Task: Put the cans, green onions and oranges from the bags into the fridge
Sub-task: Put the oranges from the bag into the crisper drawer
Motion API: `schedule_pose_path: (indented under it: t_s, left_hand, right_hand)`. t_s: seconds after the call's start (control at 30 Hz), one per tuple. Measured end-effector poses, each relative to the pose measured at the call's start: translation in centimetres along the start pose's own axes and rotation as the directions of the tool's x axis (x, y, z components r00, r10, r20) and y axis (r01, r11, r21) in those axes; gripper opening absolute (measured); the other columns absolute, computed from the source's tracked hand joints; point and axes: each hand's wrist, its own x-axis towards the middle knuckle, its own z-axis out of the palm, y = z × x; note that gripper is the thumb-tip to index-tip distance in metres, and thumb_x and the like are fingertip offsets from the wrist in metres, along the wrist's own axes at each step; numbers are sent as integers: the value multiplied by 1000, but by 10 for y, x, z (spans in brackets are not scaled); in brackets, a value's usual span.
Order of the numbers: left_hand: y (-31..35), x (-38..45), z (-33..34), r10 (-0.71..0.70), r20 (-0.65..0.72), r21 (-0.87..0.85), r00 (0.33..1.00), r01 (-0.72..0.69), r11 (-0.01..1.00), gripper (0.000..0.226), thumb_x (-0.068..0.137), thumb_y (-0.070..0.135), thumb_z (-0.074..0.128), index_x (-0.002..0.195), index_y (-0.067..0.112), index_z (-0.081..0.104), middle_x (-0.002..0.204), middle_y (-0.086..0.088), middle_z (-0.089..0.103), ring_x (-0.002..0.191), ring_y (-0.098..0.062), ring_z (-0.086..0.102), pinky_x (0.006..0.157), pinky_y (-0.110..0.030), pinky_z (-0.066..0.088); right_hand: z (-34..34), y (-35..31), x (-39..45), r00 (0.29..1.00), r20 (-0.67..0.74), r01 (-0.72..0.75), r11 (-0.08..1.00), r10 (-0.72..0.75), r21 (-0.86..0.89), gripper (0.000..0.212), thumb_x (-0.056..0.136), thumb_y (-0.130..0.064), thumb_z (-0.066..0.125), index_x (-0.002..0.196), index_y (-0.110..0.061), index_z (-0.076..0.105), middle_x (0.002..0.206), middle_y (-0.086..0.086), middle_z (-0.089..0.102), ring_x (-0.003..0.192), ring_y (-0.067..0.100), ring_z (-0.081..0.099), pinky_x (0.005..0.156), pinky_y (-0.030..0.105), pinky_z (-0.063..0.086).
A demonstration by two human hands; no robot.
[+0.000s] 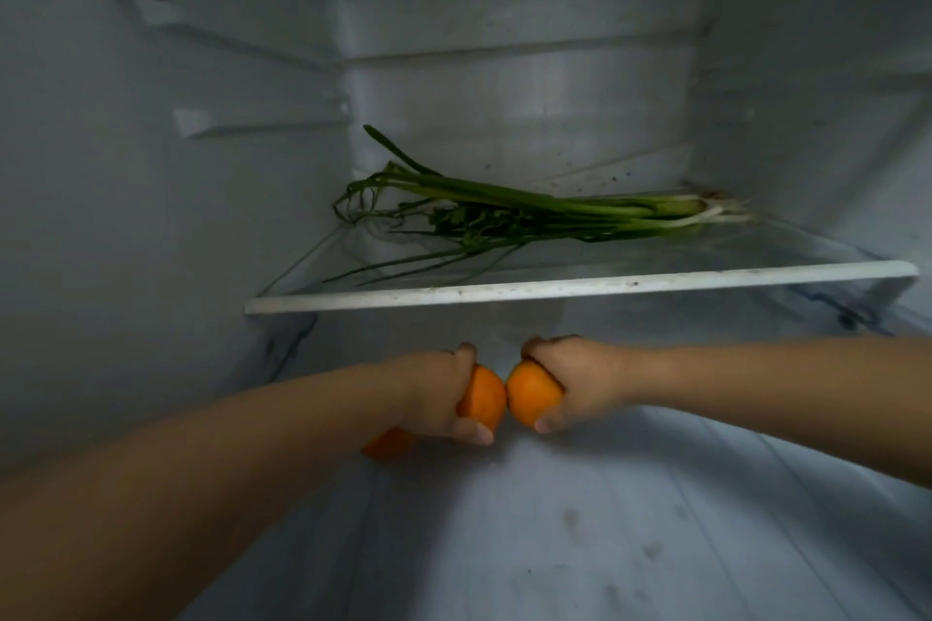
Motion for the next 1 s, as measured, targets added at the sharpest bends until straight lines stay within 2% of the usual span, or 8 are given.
schedule_pose_path:
  t_s: [0.23, 0.37, 0.47, 0.53, 0.63, 0.73, 0.87, 1.0]
  left_hand:
    - [14, -13, -11, -115, 74, 167, 991, 101, 981, 101, 84, 54, 56, 151, 12, -7, 150, -14, 34, 134, -32, 40, 107, -38, 36]
    - [17, -33, -35, -177, 98, 278, 979, 144, 950, 76, 90, 47, 52, 149, 12, 19, 146, -15, 40, 131, -33, 43, 106, -41, 39]
    - [18, -64, -57, -237, 109, 306, 966, 194, 932, 60, 96, 39, 44, 147, 10, 28, 149, -14, 38, 134, -30, 40, 110, -38, 34]
    - [21, -96, -68, -261, 22, 263, 965, 247, 933, 52, 98, 33, 43, 143, 10, 37, 146, -13, 42, 132, -28, 43, 109, -36, 35]
    - [32, -160, -73, -295, -279, 140, 914, 343, 929, 41, 97, 28, 42, 135, 11, 49, 138, -13, 50, 125, -30, 49, 101, -35, 42]
    - [45, -236, -54, -338, -529, -10, 779, 393, 920, 35, 95, 28, 44, 123, 12, 57, 130, -16, 56, 120, -33, 53, 94, -36, 46]
    - [61, -347, 0, -438, -643, -143, 628, 463, 875, 31, 93, 24, 45, 116, 8, 59, 123, -18, 56, 114, -37, 54, 89, -39, 46]
    - [71, -457, 68, -563, -618, -203, 549, 581, 789, 33, 91, 26, 47, 117, 8, 59, 122, -17, 56, 115, -36, 52, 88, -40, 46]
  right_hand:
    - [-9, -14, 0, 991, 133, 5, 975, 25, -220, 77, 87, -33, 59, 144, -1, 18, 142, 20, 39, 127, 32, 44, 99, 33, 41]
    - [-31, -31, -17, 966, 256, 58, 919, 47, -389, 53, 92, -30, 50, 135, -3, 39, 138, 21, 41, 123, 33, 46, 96, 33, 42]
    - [-59, -43, -34, 953, 302, 69, 944, 33, -323, 54, 89, -34, 55, 133, -6, 41, 138, 15, 45, 124, 31, 46, 100, 38, 42]
    - [-77, -56, -52, 949, 315, 45, 968, 36, -247, 52, 91, -33, 53, 135, -8, 41, 141, 12, 44, 126, 29, 45, 98, 39, 44]
    - [-93, -88, -89, 988, 145, 75, 974, -44, -215, 44, 90, -35, 54, 125, -8, 52, 131, 11, 54, 111, 27, 55, 95, 38, 49]
    - [-93, -128, -132, 968, -162, 160, 971, -189, -178, 35, 89, -30, 56, 111, -4, 62, 117, 17, 65, 104, 31, 62, 91, 39, 52]
    - [-71, -195, -195, 796, -571, 232, 972, -201, -19, 32, 90, -23, 53, 109, 0, 64, 117, 20, 64, 111, 32, 57, 89, 34, 45]
    - [-25, -283, -245, 615, -761, 438, 892, -206, 113, 28, 87, -15, 52, 106, 1, 65, 113, 24, 65, 108, 34, 59, 86, 35, 44]
